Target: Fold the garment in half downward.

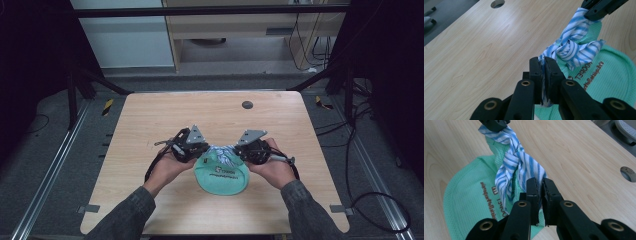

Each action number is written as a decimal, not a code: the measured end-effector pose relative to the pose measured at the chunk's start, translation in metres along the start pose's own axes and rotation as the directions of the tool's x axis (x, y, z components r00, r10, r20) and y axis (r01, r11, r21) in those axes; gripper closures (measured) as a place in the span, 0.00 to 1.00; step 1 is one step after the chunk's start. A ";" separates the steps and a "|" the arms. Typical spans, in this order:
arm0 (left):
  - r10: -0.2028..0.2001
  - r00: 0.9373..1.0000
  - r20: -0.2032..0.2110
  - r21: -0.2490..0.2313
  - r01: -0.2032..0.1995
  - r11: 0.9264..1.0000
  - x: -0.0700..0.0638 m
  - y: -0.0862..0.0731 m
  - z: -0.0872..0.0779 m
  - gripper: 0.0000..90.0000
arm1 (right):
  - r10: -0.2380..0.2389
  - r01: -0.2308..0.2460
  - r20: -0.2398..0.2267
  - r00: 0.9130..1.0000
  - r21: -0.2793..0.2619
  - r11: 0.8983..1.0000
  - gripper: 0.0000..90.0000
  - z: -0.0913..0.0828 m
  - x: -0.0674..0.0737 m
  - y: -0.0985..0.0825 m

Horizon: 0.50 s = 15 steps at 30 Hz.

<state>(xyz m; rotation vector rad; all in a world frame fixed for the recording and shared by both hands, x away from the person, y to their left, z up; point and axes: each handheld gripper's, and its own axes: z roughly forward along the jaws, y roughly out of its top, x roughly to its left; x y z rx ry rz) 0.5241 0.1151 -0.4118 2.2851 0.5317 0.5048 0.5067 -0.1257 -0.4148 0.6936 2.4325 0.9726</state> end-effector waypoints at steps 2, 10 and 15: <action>0.016 1.000 -0.005 -0.008 -0.016 1.000 -0.006 -0.004 -0.001 0.95 | 0.000 0.000 -0.006 1.000 0.000 1.000 0.94 0.000 0.002 -0.001; 0.015 1.000 0.026 -0.012 -0.015 1.000 -0.022 -0.019 -0.001 0.95 | -0.017 0.017 -0.017 1.000 0.016 1.000 0.94 0.002 0.015 -0.018; 0.006 0.999 0.038 -0.018 -0.006 1.000 -0.026 -0.024 -0.001 0.95 | -0.021 0.022 -0.020 1.000 0.014 1.000 0.94 0.003 0.020 -0.025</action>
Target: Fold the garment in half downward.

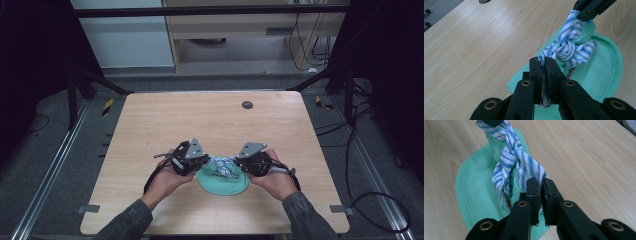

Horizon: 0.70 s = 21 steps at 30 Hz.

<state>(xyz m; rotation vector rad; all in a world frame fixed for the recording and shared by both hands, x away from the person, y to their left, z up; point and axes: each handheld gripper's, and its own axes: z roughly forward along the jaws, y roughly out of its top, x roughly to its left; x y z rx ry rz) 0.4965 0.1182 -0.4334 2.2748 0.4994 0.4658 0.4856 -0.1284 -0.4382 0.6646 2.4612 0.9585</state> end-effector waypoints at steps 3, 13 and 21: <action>-0.012 1.000 0.015 0.001 0.012 1.000 -0.002 -0.004 0.001 0.95 | -0.001 0.001 -0.007 1.000 -0.001 1.000 0.94 -0.001 0.003 -0.003; -0.012 1.000 0.027 0.005 0.012 1.000 -0.011 -0.009 0.002 0.94 | -0.023 0.023 -0.012 1.000 0.006 1.000 0.93 -0.003 0.014 -0.010; -0.003 0.999 0.042 0.006 0.003 1.000 -0.017 -0.013 0.003 0.94 | -0.025 0.025 -0.017 1.000 0.009 1.000 0.93 -0.006 0.019 -0.018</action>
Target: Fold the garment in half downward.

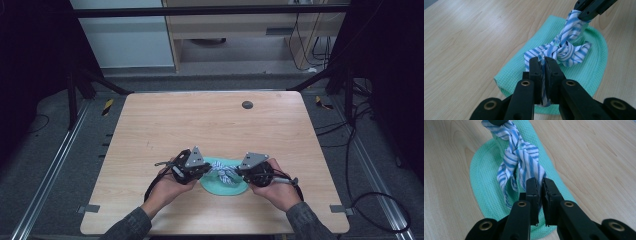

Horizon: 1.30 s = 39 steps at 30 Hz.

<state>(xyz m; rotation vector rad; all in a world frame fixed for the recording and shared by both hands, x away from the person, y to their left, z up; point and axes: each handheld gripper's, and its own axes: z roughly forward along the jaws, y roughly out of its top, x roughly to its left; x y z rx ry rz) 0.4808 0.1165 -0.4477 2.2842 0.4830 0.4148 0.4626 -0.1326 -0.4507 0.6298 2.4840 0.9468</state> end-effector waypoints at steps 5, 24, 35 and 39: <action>-0.002 1.000 -0.001 -0.004 0.002 1.000 -0.003 -0.004 0.001 0.94 | -0.009 0.009 0.000 1.000 0.001 1.000 0.93 0.000 0.003 -0.002; -0.052 0.998 0.022 -0.025 0.053 0.998 -0.011 -0.020 0.003 0.93 | -0.015 0.015 -0.022 1.000 0.020 1.000 0.92 -0.001 0.016 -0.011; -0.039 0.999 0.021 -0.029 0.040 0.999 -0.017 -0.021 0.004 0.93 | -0.025 0.025 -0.023 0.999 0.032 0.999 0.91 -0.004 0.017 -0.012; -0.030 0.999 0.023 -0.023 0.031 0.999 -0.019 -0.021 0.003 0.94 | -0.022 0.023 -0.028 0.999 0.028 0.999 0.86 -0.005 0.020 -0.013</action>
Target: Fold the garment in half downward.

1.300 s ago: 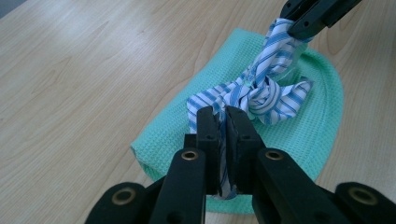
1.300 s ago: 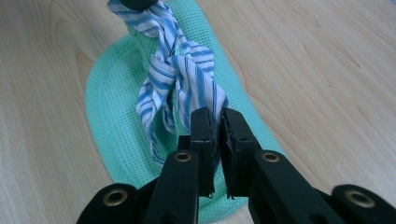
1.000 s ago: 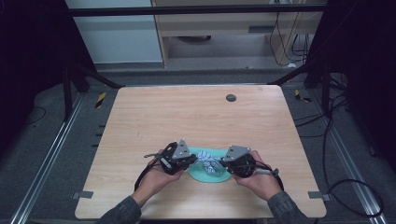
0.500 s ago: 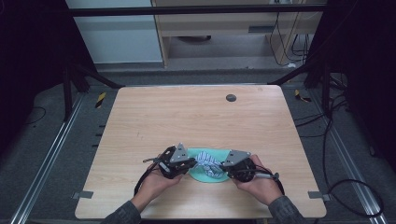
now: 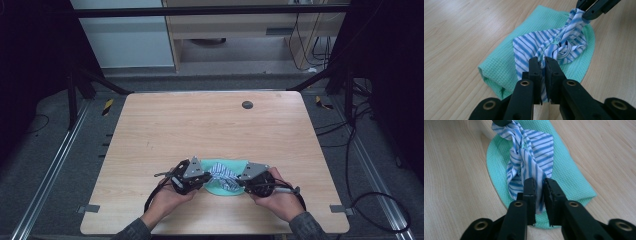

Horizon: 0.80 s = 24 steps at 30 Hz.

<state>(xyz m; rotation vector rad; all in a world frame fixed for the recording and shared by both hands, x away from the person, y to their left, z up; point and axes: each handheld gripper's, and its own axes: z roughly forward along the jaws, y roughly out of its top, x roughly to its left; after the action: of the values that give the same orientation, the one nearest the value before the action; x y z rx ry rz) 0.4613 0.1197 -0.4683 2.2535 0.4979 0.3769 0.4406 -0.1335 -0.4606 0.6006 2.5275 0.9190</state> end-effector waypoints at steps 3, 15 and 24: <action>-0.003 1.000 0.003 -0.003 0.003 1.000 0.001 0.000 -0.001 0.94 | 0.009 -0.009 -0.002 1.000 0.002 1.000 0.76 0.000 0.000 0.002; 0.015 1.000 0.012 -0.004 -0.015 1.000 0.001 0.001 -0.005 0.94 | 0.016 -0.015 -0.025 1.000 0.015 1.000 0.74 0.007 0.005 0.012; 0.038 0.999 0.031 0.020 -0.038 0.999 -0.007 -0.008 -0.006 0.94 | -0.019 0.020 -0.046 0.999 0.029 0.999 0.95 0.007 0.016 0.001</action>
<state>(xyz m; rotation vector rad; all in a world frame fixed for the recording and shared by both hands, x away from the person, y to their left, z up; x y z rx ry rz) 0.4503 0.1252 -0.4708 2.2877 0.4453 0.3574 0.4306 -0.1205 -0.4679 0.5693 2.5866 0.9002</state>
